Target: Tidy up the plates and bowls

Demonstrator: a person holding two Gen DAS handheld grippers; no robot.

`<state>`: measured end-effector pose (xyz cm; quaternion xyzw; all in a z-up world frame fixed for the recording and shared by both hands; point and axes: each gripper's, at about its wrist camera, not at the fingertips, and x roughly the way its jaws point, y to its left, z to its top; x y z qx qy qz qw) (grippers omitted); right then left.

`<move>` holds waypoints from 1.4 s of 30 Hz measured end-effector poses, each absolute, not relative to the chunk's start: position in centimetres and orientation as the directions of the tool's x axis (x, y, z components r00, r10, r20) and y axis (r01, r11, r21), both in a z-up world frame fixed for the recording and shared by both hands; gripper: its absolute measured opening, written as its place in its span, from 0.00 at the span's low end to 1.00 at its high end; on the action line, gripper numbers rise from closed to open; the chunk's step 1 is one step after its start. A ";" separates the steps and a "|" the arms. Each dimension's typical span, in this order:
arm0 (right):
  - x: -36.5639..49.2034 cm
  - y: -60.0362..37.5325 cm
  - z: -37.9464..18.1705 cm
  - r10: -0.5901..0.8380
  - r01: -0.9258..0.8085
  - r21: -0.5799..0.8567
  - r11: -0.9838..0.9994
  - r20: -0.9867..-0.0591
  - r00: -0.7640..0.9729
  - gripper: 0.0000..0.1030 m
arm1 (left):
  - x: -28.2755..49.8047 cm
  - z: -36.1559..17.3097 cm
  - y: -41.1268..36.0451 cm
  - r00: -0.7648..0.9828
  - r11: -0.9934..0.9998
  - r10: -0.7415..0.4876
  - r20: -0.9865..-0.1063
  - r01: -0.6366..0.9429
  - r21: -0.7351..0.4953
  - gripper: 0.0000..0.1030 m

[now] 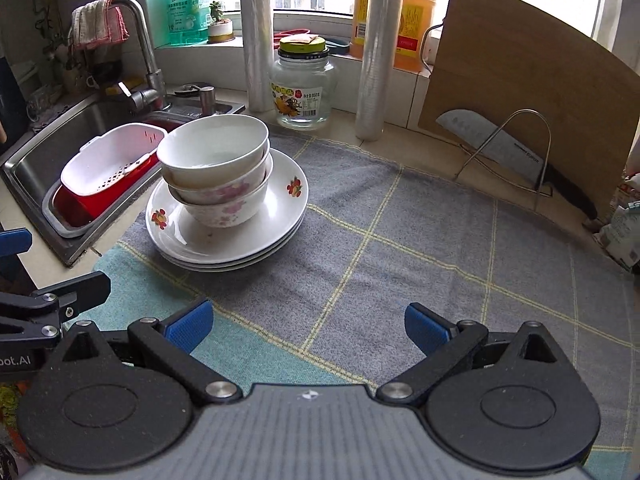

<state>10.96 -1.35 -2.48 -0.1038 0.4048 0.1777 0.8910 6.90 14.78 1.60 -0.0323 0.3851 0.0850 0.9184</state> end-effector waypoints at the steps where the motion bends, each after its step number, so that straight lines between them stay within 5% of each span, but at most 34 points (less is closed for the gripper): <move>1: 10.6 -1.5 -2.2 0.237 -0.398 -0.035 0.917 -0.754 0.612 1.00 | 6.6 1.8 14.8 0.688 0.982 0.124 -0.715 -0.187 -0.010 0.98; 42: 8.8 -1.6 -0.8 0.215 -0.347 -0.033 0.937 -0.729 0.650 1.00 | 5.2 3.6 13.9 0.696 0.973 0.176 -0.696 -0.231 0.015 0.99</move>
